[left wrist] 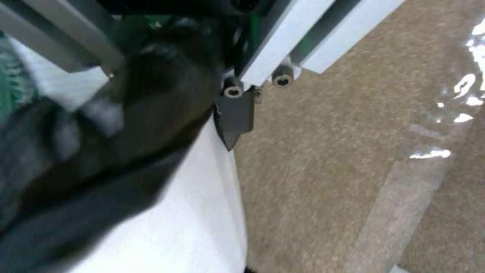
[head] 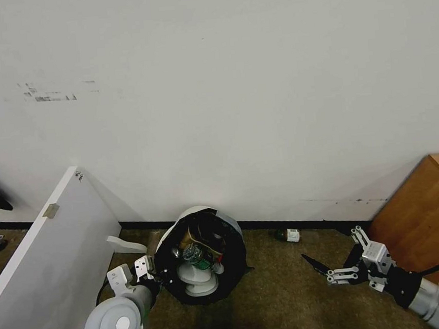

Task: Pick up the trash bin and place the garbage on the floor into it.

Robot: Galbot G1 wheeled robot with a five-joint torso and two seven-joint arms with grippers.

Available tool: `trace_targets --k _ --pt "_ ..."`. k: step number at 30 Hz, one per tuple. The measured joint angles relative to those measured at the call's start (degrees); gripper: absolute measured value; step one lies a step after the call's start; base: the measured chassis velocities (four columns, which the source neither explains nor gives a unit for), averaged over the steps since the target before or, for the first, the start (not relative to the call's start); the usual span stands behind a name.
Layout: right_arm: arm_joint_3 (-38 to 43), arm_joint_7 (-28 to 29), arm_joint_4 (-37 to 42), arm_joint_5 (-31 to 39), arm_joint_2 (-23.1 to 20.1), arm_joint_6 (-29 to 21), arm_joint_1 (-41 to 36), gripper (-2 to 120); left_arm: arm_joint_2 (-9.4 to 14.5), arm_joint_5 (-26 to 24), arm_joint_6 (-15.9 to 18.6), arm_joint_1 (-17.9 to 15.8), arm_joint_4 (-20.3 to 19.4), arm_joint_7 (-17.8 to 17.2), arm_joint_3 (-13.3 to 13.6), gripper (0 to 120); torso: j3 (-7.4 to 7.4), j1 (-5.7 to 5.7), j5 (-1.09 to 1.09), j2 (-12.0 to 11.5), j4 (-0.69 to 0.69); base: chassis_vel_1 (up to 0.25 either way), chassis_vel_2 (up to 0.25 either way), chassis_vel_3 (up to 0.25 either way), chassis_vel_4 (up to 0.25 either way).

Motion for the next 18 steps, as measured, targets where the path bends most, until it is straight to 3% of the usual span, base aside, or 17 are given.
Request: trace_targets --k 2,6,9,11,18 --pt "-0.4 0.6 0.0 0.1 -0.1 0.0 0.1 100 0.1 0.1 0.1 0.1 0.0 -0.1 -0.1 0 0.0 0.0 0.06 0.0 0.11 -0.104 0.15 0.15 -0.114" --pt "-0.8 1.2 -0.1 0.1 -0.2 0.3 0.3 100 0.1 0.1 0.1 0.1 0.0 -0.1 -0.1 0 0.01 0.0 0.04 0.0 0.16 -0.037 0.139 0.137 -0.068" --pt "-1.0 1.5 -0.2 0.2 -0.2 0.4 0.3 100 0.1 0.1 0.2 0.1 0.1 -0.1 -0.1 0 0.02 0.0 0.03 0.0 0.16 -0.006 0.038 0.038 -0.015" --pt "-1.3 1.7 -0.2 0.3 -0.3 0.5 0.3 100 0.0 0.2 0.2 0.1 0.2 -0.1 -0.1 0 0.01 0.0 0.04 0.0 0.05 0.0 0.0 0.0 0.0" --pt "-1.3 2.5 -0.3 0.5 -0.9 0.6 0.5 100 -0.3 0.4 0.2 0.0 0.4 -0.1 0.0 0 0.0 -0.01 0.02 0.0 0.02 0.0 0.0 0.0 0.0"
